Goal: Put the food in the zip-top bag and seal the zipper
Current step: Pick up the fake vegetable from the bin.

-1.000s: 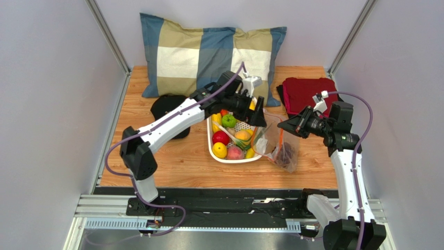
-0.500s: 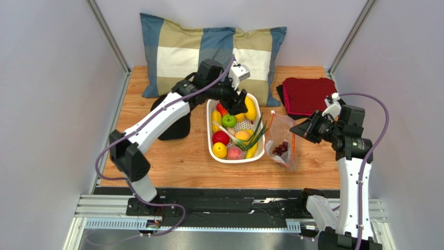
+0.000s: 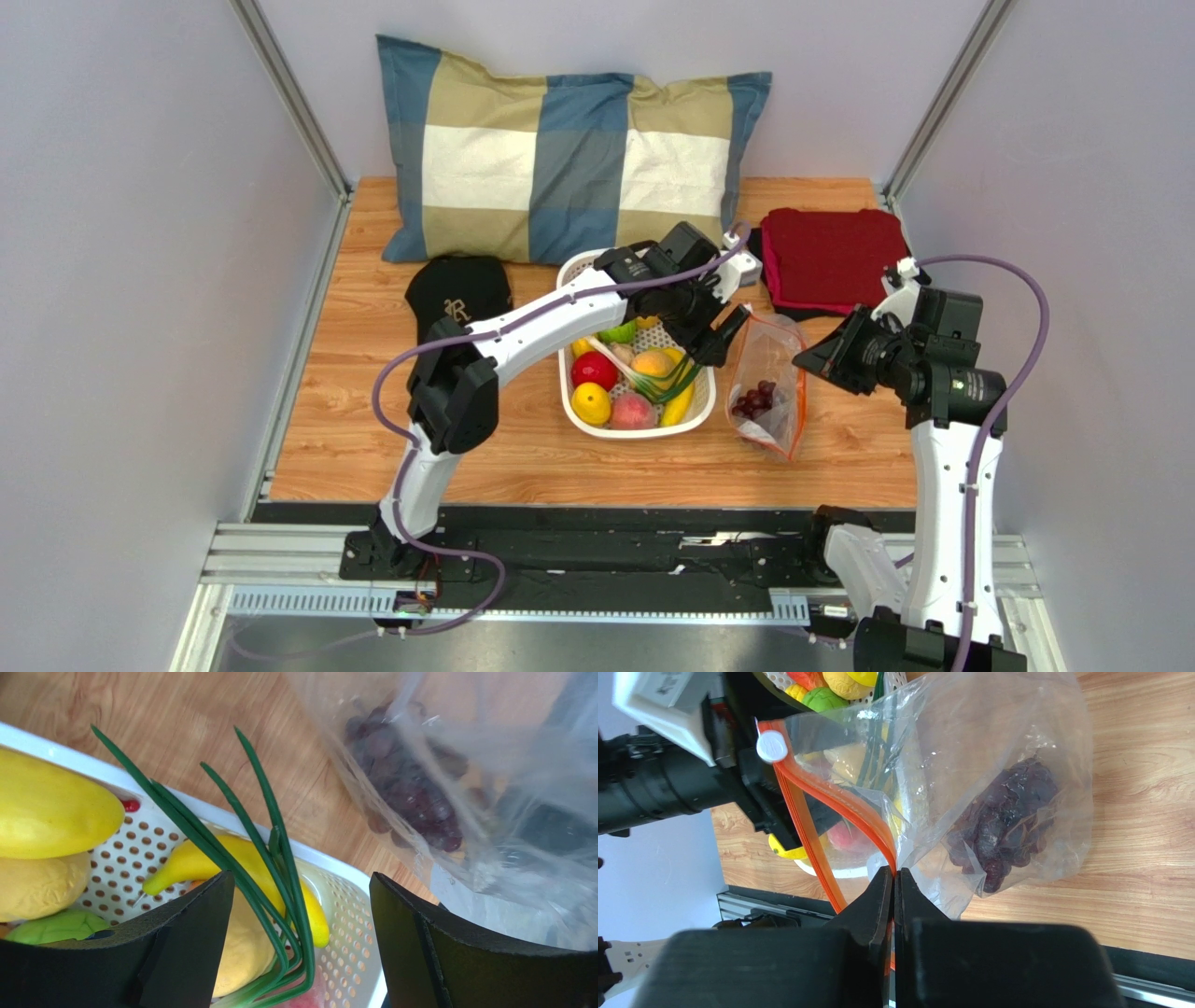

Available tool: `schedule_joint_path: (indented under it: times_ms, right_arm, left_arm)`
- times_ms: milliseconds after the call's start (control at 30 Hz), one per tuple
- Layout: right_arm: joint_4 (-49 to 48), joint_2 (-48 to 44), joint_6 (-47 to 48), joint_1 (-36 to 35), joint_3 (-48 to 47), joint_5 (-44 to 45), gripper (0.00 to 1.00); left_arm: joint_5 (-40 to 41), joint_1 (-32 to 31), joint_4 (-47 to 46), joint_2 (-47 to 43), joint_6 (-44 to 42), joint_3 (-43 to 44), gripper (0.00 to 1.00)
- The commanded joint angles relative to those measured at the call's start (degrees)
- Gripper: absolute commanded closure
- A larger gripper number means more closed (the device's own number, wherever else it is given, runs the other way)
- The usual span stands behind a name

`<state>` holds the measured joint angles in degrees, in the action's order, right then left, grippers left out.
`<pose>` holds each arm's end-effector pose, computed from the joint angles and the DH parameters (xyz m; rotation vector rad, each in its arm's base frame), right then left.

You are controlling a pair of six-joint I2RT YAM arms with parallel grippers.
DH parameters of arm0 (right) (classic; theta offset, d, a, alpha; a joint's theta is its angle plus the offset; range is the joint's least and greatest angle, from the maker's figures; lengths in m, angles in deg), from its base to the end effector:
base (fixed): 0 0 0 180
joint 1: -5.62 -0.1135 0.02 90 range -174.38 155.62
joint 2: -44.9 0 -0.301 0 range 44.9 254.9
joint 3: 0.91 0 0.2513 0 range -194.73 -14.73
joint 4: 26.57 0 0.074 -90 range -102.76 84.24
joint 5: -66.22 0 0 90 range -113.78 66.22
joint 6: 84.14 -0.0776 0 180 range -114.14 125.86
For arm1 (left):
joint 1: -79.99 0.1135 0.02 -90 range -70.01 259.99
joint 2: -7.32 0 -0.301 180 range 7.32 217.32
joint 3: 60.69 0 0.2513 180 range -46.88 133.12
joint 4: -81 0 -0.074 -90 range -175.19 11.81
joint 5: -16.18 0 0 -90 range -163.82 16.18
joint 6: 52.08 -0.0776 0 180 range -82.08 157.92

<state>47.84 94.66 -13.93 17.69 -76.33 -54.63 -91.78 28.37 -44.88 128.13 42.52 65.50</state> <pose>0.1499 0.0086 0.3464 0.4136 2.3455 0.7122 0.3052 -0.4239 0.2845 1.1484 2.2621 -0.8022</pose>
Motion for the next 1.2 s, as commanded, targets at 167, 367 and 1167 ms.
schedule_joint_path:
  times_ms: [167,367,1167]
  right_arm:
    - [-0.22,-0.1,0.37,0.58,-2.2,-1.4,1.0]
    - [-0.39,0.34,0.37,0.58,-2.29,-1.67,1.0]
    - [-4.34,1.13,-4.11,0.67,-1.33,-15.19,1.0]
  left_arm:
    - [5.13,0.29,2.49,3.9,5.59,3.11,0.24]
    - [3.28,0.02,2.4,6.18,6.12,4.69,0.26]
    - [-9.02,4.06,-2.08,-6.01,12.45,1.7,1.0]
